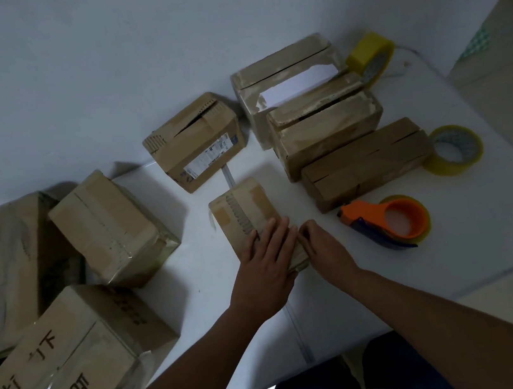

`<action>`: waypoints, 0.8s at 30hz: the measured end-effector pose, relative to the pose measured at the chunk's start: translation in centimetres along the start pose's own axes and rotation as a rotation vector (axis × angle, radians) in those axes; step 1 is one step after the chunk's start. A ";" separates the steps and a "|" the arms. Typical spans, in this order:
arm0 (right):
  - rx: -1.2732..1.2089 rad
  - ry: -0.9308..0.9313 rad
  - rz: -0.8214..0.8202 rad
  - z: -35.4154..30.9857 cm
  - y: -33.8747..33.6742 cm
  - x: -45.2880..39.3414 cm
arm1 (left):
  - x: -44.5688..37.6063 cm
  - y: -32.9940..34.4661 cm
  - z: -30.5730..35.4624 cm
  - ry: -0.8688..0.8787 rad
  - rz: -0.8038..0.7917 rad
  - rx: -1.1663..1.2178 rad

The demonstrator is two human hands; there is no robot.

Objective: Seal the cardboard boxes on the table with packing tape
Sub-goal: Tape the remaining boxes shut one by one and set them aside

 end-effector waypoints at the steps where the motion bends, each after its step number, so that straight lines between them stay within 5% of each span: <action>1: 0.025 0.017 -0.042 0.1 0.1 -0.4 | 0.0 0.0 0.0 -0.001 -0.003 0.000; 6: 0.307 -0.119 -0.239 -0.2 0.5 -0.3 | 0.0 -0.1 -0.2 -0.011 -0.019 0.002; 11: 0.391 -0.343 -0.027 -2.3 -3.6 2.8 | 0.2 0.0 -0.2 -0.011 -0.009 0.015; 16: 0.518 -0.415 -0.025 -4.2 -2.5 4.2 | 0.0 0.0 -0.2 -0.009 -0.002 0.015; 24: 0.516 -0.416 -0.413 -3.7 -3.2 1.3 | 0.0 0.0 -0.3 0.038 -0.030 0.027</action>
Point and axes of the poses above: each hand's wrist, its own x-axis away from the middle knuckle, its own y-axis out of the palm, z = x × y, the point moved 8 cm from there along -x, towards the middle knuckle, and after that the axes turned 12 degrees about z, right-handed, at the moved point
